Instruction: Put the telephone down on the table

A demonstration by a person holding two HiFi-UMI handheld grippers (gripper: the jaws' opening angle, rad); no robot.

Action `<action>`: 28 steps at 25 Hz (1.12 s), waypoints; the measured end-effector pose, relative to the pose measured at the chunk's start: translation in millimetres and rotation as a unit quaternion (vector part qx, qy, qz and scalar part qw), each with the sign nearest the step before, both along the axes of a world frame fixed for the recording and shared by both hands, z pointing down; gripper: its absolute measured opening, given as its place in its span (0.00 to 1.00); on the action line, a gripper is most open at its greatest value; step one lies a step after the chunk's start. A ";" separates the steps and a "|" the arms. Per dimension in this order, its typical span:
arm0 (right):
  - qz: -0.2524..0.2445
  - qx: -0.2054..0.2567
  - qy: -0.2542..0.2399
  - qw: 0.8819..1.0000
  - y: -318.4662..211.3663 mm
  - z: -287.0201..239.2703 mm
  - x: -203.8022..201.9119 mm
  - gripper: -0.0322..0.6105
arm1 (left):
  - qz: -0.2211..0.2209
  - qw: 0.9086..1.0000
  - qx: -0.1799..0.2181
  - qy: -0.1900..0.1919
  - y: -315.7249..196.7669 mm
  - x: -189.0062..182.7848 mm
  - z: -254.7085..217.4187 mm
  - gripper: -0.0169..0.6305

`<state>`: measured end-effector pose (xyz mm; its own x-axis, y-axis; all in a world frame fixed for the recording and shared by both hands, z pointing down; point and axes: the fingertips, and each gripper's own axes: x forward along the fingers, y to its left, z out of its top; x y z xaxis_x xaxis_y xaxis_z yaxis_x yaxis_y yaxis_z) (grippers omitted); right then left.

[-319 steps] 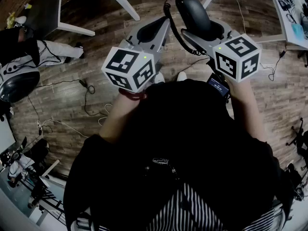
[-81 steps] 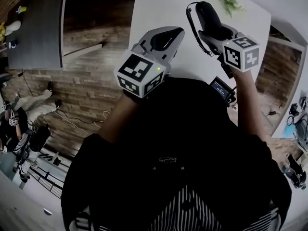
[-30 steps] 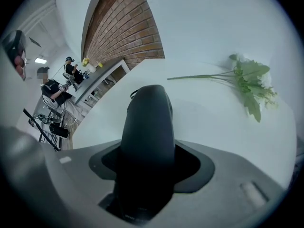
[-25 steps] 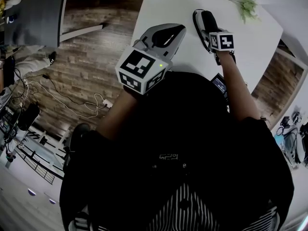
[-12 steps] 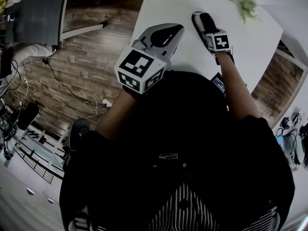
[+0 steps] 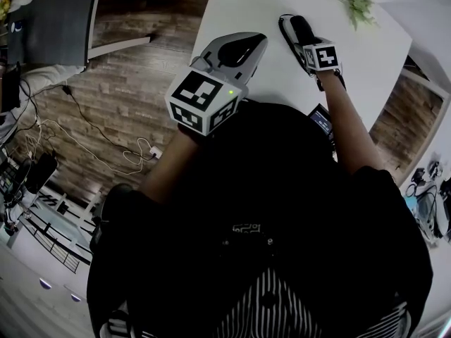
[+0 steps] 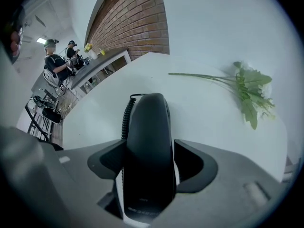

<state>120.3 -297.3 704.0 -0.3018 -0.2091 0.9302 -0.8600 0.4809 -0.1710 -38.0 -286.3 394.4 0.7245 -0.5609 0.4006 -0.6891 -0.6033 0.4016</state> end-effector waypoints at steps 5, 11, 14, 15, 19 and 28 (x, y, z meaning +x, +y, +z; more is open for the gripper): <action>0.019 0.012 -0.011 1.000 -0.8 -13.0 5.7 0.53 | 0.009 1.000 0.009 0.002 4.8 5.9 -6.3 0.04; 0.055 0.037 -0.028 0.997 2.8 -41.4 21.2 0.53 | 0.039 0.999 0.034 0.004 6.6 25.9 -26.0 0.04; 0.069 0.054 -0.044 0.995 3.8 -62.8 27.3 0.53 | 0.055 0.997 0.045 0.006 7.3 38.6 -35.6 0.04; 0.075 0.061 -0.051 0.994 3.3 -70.1 29.3 0.53 | 0.062 0.997 0.049 0.006 7.5 43.0 -38.3 0.04; 0.108 0.090 -0.089 0.986 6.0 -102.3 39.0 0.53 | 0.088 0.994 0.061 0.010 12.3 61.8 -44.7 0.04; 0.072 0.196 -0.227 0.951 25.5 -233.0 24.2 0.22 | 0.134 0.987 0.082 0.021 10.7 95.6 -65.9 0.04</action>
<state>144.5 -271.8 471.0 -0.5956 -0.5832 0.5523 -0.8023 0.4667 -0.3723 57.7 -275.5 328.4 0.8693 -0.4024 0.2870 -0.4815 -0.8206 0.3079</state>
